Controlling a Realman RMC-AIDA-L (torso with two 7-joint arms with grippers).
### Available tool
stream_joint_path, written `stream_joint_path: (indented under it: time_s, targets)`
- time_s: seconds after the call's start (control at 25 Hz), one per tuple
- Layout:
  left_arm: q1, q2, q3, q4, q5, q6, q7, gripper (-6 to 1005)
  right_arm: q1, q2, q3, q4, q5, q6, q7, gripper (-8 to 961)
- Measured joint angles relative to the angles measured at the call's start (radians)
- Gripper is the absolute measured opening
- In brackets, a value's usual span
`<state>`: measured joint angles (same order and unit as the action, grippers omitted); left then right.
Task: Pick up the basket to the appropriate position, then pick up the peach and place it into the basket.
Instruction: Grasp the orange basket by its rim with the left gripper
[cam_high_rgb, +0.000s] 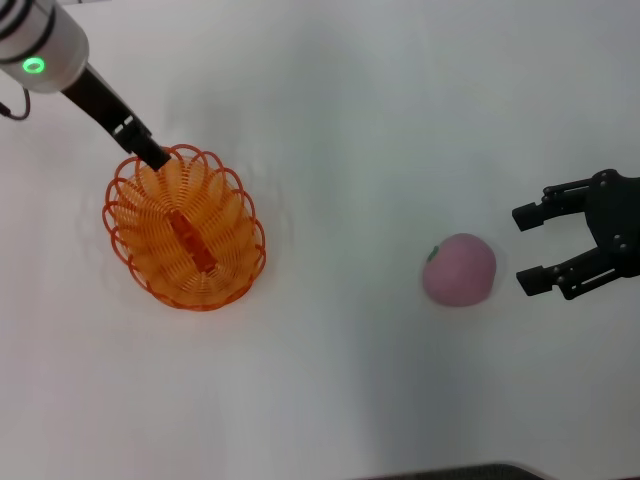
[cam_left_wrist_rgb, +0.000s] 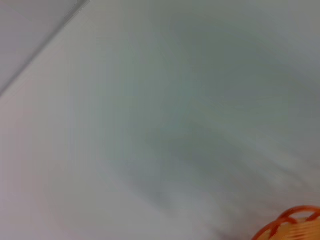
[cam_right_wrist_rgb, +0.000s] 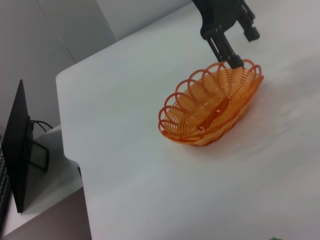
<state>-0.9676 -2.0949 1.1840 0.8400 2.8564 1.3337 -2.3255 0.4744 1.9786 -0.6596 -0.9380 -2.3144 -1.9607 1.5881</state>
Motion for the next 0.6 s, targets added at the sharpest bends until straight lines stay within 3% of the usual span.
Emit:
stream_joint_path:
  time_s: [0.2, 0.4, 0.6]
  targets:
    - [-0.003, 0.002, 0.039, -0.077, 0.001, -0.07, -0.005, 779, 0.004, 0.008, 0.0, 0.001, -0.007, 0.004, -0.001, 941]
    - [-0.044, 0.026, 0.059, -0.18, 0.002, -0.09, -0.046, 685, 0.007, 0.013, 0.0, 0.001, -0.019, 0.016, 0.002, 942]
    - [-0.041, 0.026, 0.057, -0.17, 0.002, -0.092, -0.044, 597, 0.01, 0.016, 0.0, 0.001, -0.025, 0.016, 0.002, 942]
